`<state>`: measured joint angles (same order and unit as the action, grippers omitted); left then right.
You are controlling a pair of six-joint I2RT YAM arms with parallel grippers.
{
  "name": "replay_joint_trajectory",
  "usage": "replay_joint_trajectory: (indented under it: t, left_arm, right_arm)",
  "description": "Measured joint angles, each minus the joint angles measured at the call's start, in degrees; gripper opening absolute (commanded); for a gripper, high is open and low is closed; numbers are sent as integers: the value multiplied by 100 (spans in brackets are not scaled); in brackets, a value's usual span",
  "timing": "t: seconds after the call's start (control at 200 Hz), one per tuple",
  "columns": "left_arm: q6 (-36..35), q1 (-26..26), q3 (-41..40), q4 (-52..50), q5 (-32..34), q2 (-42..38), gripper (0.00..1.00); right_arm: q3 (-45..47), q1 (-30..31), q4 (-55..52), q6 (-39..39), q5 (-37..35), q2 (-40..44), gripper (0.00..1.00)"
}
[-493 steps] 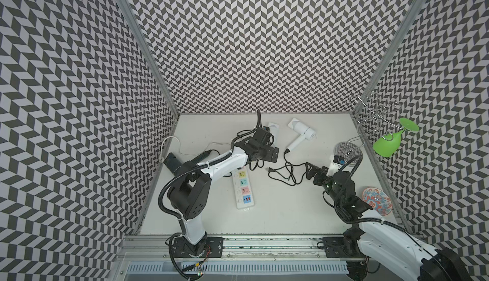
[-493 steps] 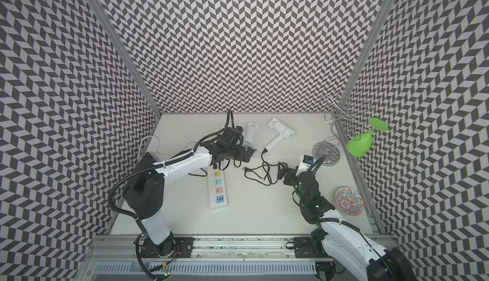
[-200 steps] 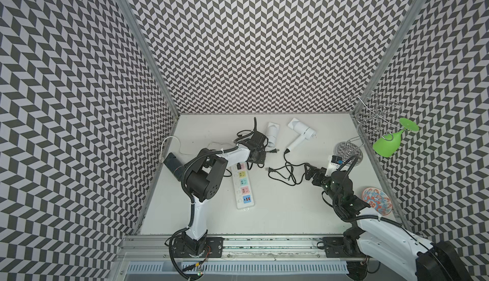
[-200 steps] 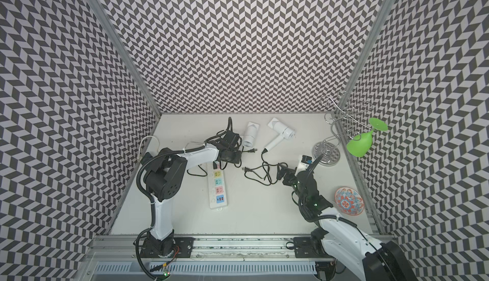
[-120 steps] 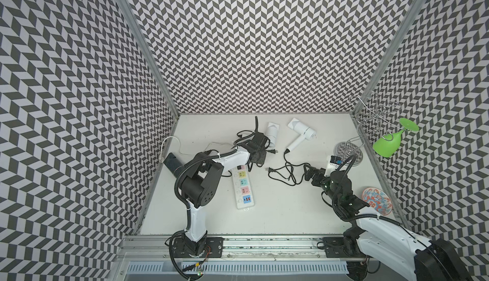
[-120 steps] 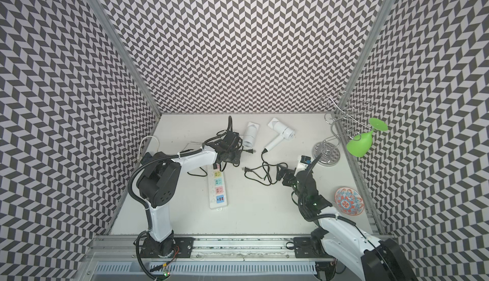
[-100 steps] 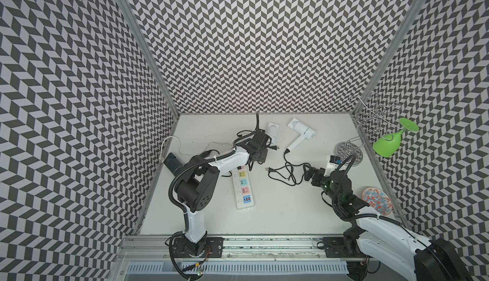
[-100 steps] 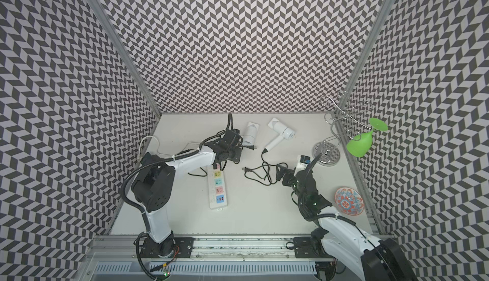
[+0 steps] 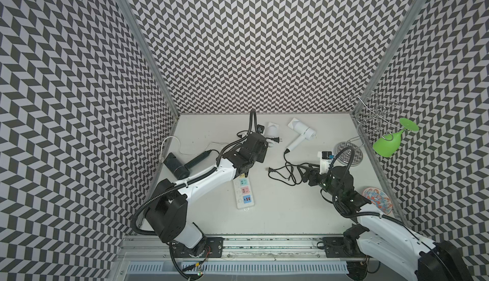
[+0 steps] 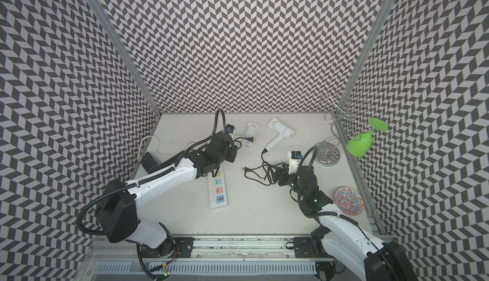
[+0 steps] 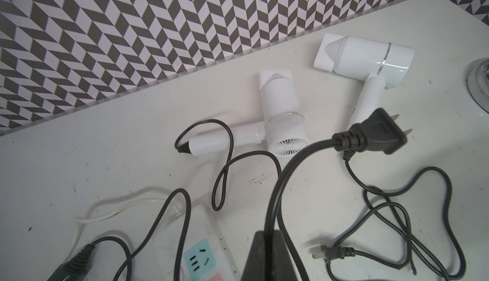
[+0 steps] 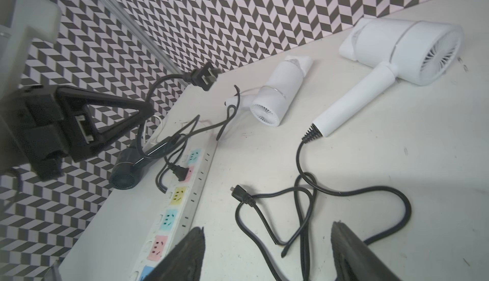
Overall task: Charge the blow dryers
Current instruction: Pick up the plug from the center of the board.
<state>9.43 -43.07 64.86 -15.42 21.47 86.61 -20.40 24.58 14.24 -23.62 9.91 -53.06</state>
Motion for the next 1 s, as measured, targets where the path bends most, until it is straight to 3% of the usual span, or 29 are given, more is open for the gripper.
replay_joint_trajectory:
  t: [0.31,0.481,0.726,0.996]
  left_arm:
    - [-837,-199,-219,175,372,-234,0]
    - [-1519,-293,-1156,962,343,-973,0]
    - [-2789,-238,-3056,2933,-492,-2496,0]
    - [-4065,308,-3174,3519,-1930,-2590,0]
  right_arm:
    - [-1816,4,-1392,560,595,-935,70]
    - [-2570,4,-2070,841,835,-1285,69]
    - [-3668,4,-2918,1169,1163,-2011,64]
    - [-3971,37,-3392,1320,1759,-2347,64]
